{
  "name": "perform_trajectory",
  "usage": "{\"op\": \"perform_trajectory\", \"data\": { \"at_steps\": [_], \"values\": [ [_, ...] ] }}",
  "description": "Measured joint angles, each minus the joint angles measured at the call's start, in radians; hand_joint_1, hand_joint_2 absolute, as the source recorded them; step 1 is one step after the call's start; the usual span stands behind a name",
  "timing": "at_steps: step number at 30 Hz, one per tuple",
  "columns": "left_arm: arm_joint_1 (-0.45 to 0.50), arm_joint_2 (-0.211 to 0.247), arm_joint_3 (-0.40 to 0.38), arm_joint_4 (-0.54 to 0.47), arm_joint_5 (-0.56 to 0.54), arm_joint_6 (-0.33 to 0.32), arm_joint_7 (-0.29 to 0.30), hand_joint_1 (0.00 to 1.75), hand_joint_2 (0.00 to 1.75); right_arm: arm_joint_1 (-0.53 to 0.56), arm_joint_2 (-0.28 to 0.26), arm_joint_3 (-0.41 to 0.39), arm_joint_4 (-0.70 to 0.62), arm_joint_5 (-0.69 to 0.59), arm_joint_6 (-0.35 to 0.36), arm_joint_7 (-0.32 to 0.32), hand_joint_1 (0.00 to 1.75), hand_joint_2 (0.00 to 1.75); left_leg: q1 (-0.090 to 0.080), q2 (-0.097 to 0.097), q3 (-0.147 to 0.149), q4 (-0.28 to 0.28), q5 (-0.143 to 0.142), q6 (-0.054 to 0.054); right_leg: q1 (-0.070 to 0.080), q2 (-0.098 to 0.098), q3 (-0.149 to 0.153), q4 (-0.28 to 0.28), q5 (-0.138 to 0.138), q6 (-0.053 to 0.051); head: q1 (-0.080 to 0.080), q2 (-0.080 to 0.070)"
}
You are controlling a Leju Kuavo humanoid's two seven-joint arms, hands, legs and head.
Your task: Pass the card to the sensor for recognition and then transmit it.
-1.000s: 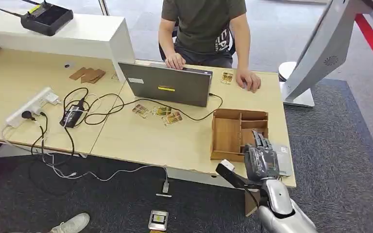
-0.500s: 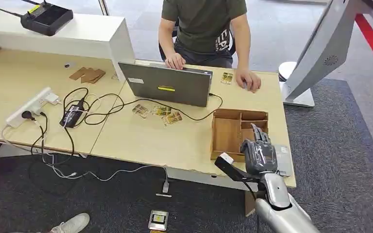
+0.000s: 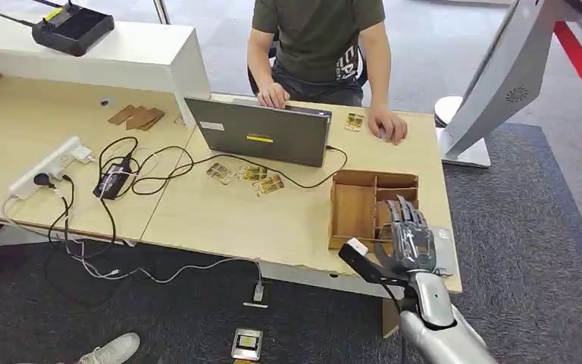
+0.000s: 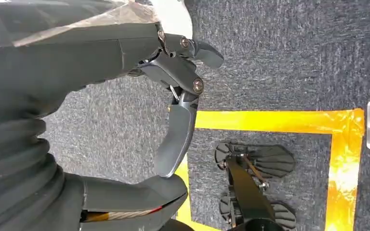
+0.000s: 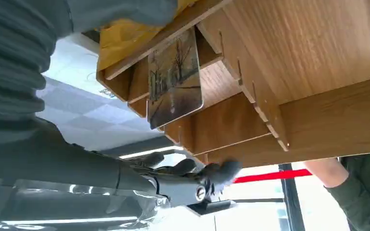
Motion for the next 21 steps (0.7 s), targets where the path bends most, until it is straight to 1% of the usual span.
{"op": "perform_trajectory", "data": {
  "at_steps": [10, 21],
  "values": [
    [-0.002, 0.0, 0.0, 0.0, 0.003, 0.002, 0.001, 0.0, 1.75, 0.004, -0.008, -0.02, -0.001, 0.003, 0.004, -0.006, 0.0, 1.75, 0.0, 0.0, 0.0, 0.0, 0.0, 0.0, 0.0, 0.0, 0.0, 0.0, 0.0, 0.0, 0.0, 0.0],
    [-0.002, 0.0, -0.001, 0.0, 0.013, 0.002, 0.0, 0.0, 1.75, -0.004, -0.013, -0.025, 0.005, -0.004, 0.067, -0.006, 0.0, 1.75, 0.0, 0.0, 0.0, 0.0, 0.0, 0.0, 0.0, 0.0, 0.0, 0.0, 0.0, 0.0, 0.0, 0.0]
  ]
}}
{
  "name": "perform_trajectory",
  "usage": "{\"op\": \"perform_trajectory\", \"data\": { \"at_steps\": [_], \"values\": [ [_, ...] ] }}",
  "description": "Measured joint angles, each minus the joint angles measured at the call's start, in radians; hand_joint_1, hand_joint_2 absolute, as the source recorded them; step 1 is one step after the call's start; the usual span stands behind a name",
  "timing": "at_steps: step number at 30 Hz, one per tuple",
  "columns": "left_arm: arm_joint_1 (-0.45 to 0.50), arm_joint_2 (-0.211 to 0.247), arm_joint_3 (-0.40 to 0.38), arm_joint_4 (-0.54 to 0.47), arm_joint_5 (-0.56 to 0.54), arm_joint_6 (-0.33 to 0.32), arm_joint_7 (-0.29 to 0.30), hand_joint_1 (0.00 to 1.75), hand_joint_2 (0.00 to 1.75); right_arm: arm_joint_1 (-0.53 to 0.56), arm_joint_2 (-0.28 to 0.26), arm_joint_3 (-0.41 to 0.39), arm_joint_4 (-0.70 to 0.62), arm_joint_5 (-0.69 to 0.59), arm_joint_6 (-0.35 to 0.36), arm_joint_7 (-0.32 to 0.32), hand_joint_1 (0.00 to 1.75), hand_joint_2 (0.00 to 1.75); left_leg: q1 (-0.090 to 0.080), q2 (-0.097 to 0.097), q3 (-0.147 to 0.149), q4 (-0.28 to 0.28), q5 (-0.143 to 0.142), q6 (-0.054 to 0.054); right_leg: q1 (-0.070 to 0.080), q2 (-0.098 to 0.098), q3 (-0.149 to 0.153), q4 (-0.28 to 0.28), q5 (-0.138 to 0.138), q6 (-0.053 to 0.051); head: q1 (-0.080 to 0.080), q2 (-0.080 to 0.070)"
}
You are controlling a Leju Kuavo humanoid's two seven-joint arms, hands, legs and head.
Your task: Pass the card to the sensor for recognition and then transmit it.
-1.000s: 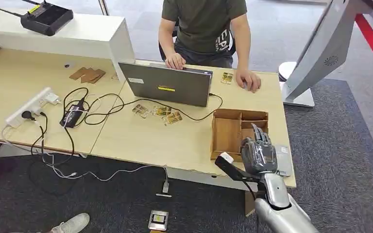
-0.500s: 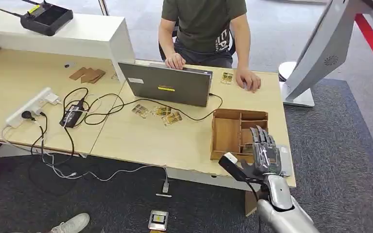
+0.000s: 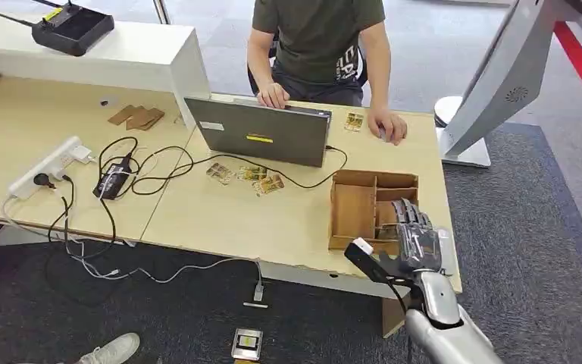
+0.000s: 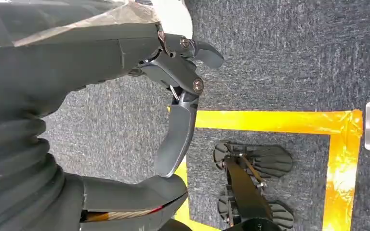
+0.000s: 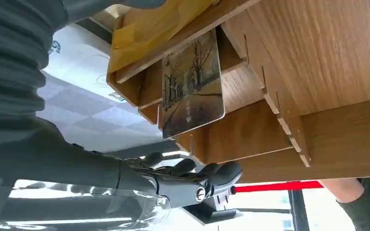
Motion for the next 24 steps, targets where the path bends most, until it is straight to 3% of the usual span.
{"op": "perform_trajectory", "data": {
  "at_steps": [24],
  "values": [
    [0.0, 0.0, -0.006, 0.0, 0.001, 0.002, -0.006, 0.0, 1.75, -0.044, -0.01, 0.031, 0.005, 0.0, 0.007, 0.024, 0.0, 1.75, 0.0, 0.0, 0.0, 0.0, 0.0, 0.0, 0.0, 0.0, 0.0, 0.0, 0.0, 0.0, 0.0, 0.0]
  ]
}}
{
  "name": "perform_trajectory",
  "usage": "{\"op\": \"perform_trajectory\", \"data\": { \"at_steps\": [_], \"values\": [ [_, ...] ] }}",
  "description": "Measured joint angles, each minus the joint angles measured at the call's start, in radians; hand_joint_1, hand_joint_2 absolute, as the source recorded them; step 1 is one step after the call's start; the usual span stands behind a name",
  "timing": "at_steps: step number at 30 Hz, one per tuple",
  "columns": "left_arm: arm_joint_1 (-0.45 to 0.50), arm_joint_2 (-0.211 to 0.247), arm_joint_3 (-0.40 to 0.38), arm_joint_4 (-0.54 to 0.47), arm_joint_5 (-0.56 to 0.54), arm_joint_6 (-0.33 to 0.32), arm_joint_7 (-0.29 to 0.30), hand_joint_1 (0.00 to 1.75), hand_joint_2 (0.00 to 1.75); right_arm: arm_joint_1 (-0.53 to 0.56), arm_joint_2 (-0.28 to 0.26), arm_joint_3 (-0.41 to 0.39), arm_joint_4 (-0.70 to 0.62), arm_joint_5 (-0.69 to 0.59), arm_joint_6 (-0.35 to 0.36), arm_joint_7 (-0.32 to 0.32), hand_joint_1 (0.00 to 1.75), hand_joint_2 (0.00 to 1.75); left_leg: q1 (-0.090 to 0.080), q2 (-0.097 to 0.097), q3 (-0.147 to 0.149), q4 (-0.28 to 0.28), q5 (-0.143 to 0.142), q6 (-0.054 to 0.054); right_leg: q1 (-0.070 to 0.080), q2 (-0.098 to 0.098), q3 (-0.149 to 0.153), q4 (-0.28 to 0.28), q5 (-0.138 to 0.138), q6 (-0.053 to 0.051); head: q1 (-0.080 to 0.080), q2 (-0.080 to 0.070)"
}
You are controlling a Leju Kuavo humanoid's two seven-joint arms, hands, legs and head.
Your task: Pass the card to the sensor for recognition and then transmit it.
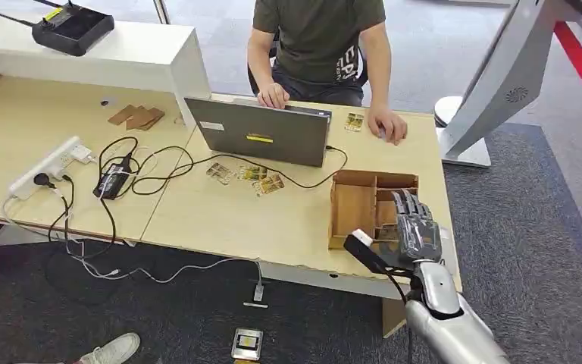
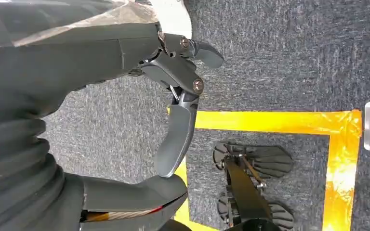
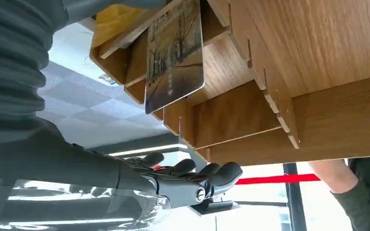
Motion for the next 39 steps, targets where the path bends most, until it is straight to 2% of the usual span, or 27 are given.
{"op": "perform_trajectory", "data": {
  "at_steps": [8, 24, 25, 26, 31, 39],
  "values": [
    [0.0, 0.0, -0.002, 0.0, 0.0, -0.002, -0.001, 0.0, 1.75, -0.002, 0.0, 0.005, 0.026, -0.008, -0.003, -0.011, 0.0, 1.75, 0.0, 0.0, 0.0, 0.0, 0.0, 0.0, 0.0, 0.0, 0.0, 0.0, 0.0, 0.0, 0.0, 0.0],
    [0.0, 0.0, -0.002, 0.0, 0.003, 0.006, -0.002, 0.0, 1.75, -0.018, 0.013, 0.012, 0.105, -0.034, -0.061, -0.043, 0.0, 1.75, 0.0, 0.0, 0.0, 0.0, 0.0, 0.0, 0.0, 0.0, 0.0, 0.0, 0.0, 0.0, 0.0, 0.0],
    [0.0, 0.0, -0.002, 0.0, 0.003, 0.006, -0.002, 0.0, 1.75, -0.018, 0.014, 0.012, 0.108, -0.035, -0.063, -0.043, 0.51, 1.75, 0.0, 0.0, 0.0, 0.0, 0.0, 0.0, 0.0, 0.0, 0.0, 0.0, 0.0, 0.0, 0.0, 0.0],
    [0.0, 0.0, -0.002, 0.0, 0.003, 0.007, -0.004, 0.0, 1.75, -0.019, 0.015, 0.012, 0.114, -0.036, -0.064, -0.043, 1.57, 1.75, 0.0, 0.0, 0.0, 0.0, 0.0, 0.0, 0.0, 0.0, 0.0, 0.0, 0.0, 0.0, 0.0, 0.0],
    [0.0, 0.0, -0.002, 0.0, 0.004, 0.007, -0.005, 0.0, 1.75, -0.021, 0.019, 0.013, 0.136, -0.044, -0.067, -0.048, 1.68, 1.75, 0.0, 0.0, 0.0, 0.0, 0.0, 0.0, 0.0, 0.0, 0.0, 0.0, 0.0, 0.0, 0.0, 0.0],
    [-0.001, 0.0, -0.003, 0.0, 0.008, 0.008, -0.007, 0.0, 1.75, -0.029, 0.028, 0.013, 0.174, -0.051, -0.098, -0.064, 1.66, 1.75, 0.0, 0.0, 0.0, 0.0, 0.0, 0.0, 0.0, 0.0, 0.0, 0.0, 0.0, 0.0, 0.0, 0.0]
  ]
}}
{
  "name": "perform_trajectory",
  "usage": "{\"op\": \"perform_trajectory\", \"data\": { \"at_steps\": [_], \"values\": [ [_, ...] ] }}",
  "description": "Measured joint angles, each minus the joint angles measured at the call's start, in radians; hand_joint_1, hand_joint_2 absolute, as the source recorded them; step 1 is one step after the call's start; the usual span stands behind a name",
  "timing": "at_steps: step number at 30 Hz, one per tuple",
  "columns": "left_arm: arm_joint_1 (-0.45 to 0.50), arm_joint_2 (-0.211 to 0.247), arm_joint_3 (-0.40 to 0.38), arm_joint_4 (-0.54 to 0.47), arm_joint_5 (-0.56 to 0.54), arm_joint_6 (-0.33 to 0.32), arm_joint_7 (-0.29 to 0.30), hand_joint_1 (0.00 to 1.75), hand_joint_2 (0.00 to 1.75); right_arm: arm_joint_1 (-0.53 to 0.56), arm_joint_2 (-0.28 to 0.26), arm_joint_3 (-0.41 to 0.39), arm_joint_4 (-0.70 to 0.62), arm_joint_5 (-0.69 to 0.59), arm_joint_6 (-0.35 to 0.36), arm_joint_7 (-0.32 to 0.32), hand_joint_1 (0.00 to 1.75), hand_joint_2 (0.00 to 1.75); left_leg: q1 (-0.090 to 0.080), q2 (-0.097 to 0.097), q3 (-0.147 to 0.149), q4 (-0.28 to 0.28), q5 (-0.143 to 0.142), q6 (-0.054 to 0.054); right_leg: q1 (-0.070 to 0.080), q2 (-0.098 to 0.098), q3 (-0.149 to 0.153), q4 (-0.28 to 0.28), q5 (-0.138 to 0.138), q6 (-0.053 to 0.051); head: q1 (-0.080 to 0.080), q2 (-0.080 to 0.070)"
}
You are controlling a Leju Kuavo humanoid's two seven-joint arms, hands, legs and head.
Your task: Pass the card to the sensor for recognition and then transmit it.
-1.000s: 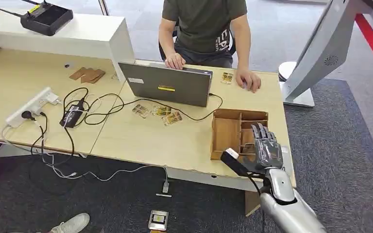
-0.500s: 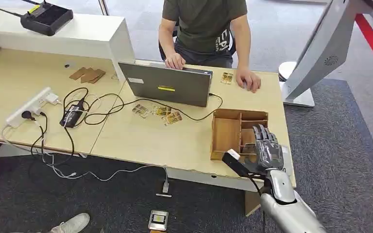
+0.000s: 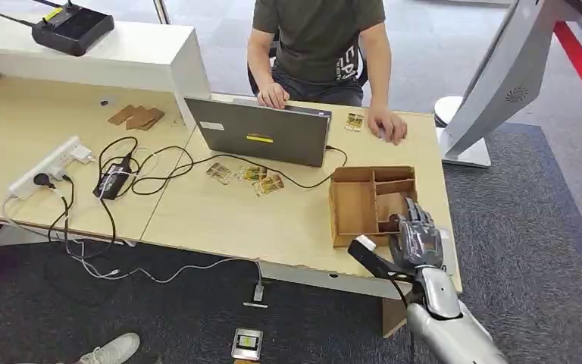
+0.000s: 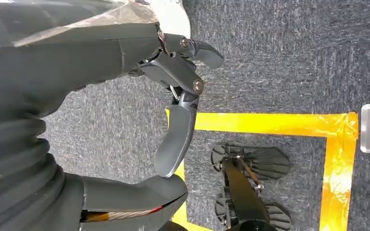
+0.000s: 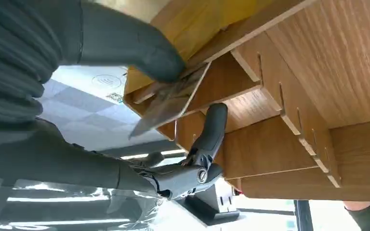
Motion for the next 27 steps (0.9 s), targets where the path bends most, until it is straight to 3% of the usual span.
{"op": "perform_trajectory", "data": {
  "at_steps": [12, 27],
  "values": [
    [0.0, 0.0, -0.005, 0.0, 0.011, 0.002, -0.005, 0.0, 1.75, -0.02, 0.013, 0.0, 0.024, 0.001, -0.014, -0.006, 1.59, 1.75, 0.0, 0.0, 0.0, 0.0, 0.0, 0.0, 0.0, 0.0, 0.0, 0.0, 0.0, 0.0, 0.0, 0.0],
    [0.006, 0.0, -0.006, 0.0, 0.026, 0.007, -0.013, 0.0, 1.75, -0.02, 0.018, 0.0, 0.001, 0.027, 0.005, 0.021, 1.69, 1.75, 0.0, 0.0, 0.0, 0.0, 0.0, 0.0, 0.0, 0.0, 0.0, 0.0, 0.0, 0.0, 0.0, 0.0]
  ]
}}
